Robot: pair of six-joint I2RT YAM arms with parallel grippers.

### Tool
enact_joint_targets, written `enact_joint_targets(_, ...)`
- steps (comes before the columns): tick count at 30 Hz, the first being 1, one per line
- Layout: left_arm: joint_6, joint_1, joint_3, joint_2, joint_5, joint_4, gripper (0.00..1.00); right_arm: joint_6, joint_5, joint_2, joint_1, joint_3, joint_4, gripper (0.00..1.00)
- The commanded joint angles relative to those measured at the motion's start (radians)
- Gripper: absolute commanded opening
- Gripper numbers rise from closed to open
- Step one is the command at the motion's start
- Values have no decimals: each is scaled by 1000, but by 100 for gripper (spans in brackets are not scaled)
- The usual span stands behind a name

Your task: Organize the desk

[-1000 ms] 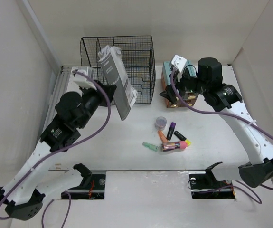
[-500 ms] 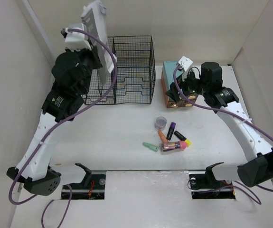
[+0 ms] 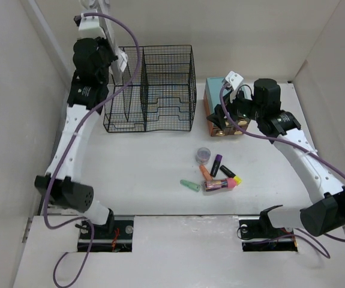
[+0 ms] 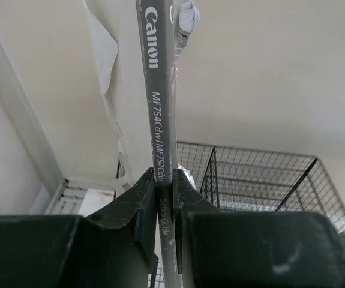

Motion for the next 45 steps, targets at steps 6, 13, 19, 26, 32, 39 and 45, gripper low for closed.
enact_joint_targets(6, -84, 77, 169, 163, 239, 222, 0, 17, -37, 11, 1, -16, 53, 100)
enact_joint_targets(13, -122, 95, 239, 277, 318, 213, 0, 17, -37, 29, 1, -16, 53, 100)
enact_joint_targets(19, -144, 95, 229, 254, 356, 243, 0, 8, -37, 49, 1, -16, 44, 100)
enact_joint_targets(26, -165, 95, 275, 208, 388, 216, 0, -1, -57, 83, 1, -7, 35, 100)
enact_joint_targets(32, -175, 95, 255, 189, 407, 194, 0, -1, -66, 83, 1, -7, 26, 100)
enact_joint_targets(39, -164, 65, 226, 178, 407, 203, 0, -1, -66, 73, 1, -7, 26, 100)
enact_joint_targets(45, -132, 55, 215, 188, 362, 194, 0, -1, -66, 73, -8, -7, 26, 100)
